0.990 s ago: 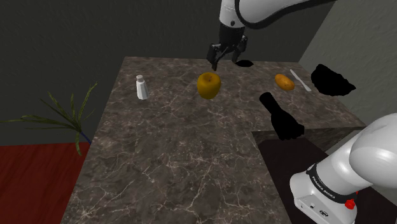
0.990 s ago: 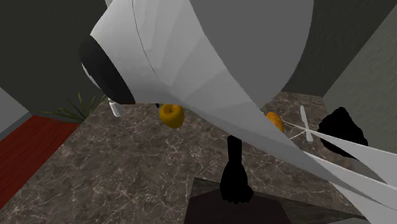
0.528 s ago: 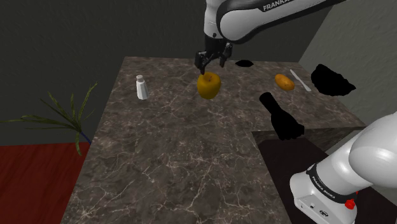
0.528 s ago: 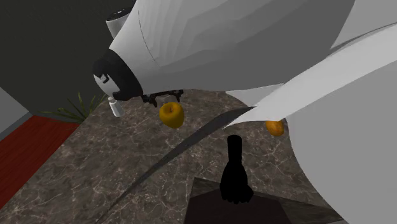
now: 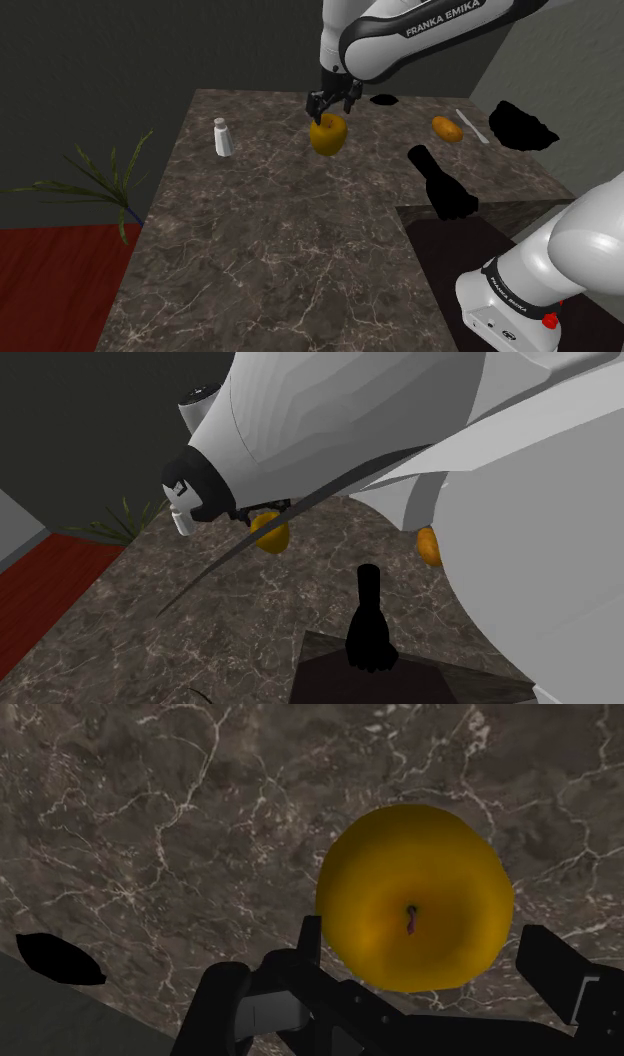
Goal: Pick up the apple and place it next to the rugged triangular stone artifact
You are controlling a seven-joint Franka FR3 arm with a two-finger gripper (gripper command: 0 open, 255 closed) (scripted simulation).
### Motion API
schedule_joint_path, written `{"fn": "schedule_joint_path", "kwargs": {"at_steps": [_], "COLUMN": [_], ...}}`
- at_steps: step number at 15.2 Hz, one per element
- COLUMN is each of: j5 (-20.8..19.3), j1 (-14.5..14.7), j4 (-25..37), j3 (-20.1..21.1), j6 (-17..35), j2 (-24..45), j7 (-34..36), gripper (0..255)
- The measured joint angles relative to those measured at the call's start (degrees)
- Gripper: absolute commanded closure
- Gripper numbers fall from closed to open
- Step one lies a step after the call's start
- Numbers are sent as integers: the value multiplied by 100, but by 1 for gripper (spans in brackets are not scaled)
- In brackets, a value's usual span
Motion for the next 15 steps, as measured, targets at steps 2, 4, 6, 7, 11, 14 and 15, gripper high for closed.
{"fn": "schedule_joint_path", "kwargs": {"at_steps": [2, 4, 6, 7, 11, 14, 15], "j5": [-3, -3, -3, -3, -3, -4, 12], "j1": [-1, -1, -1, -1, -1, -1, -1], "j4": [1, 1, 1, 1, 2, 3, 17], "j3": [-1, -2, -2, -2, -1, -1, 0], "j6": [5, 6, 6, 6, 6, 6, -27], "j2": [5, 6, 6, 6, 6, 6, -15], "j7": [0, 0, 0, 0, 0, 0, -15], "gripper": [0, 255, 255, 255, 255, 255, 255]}}
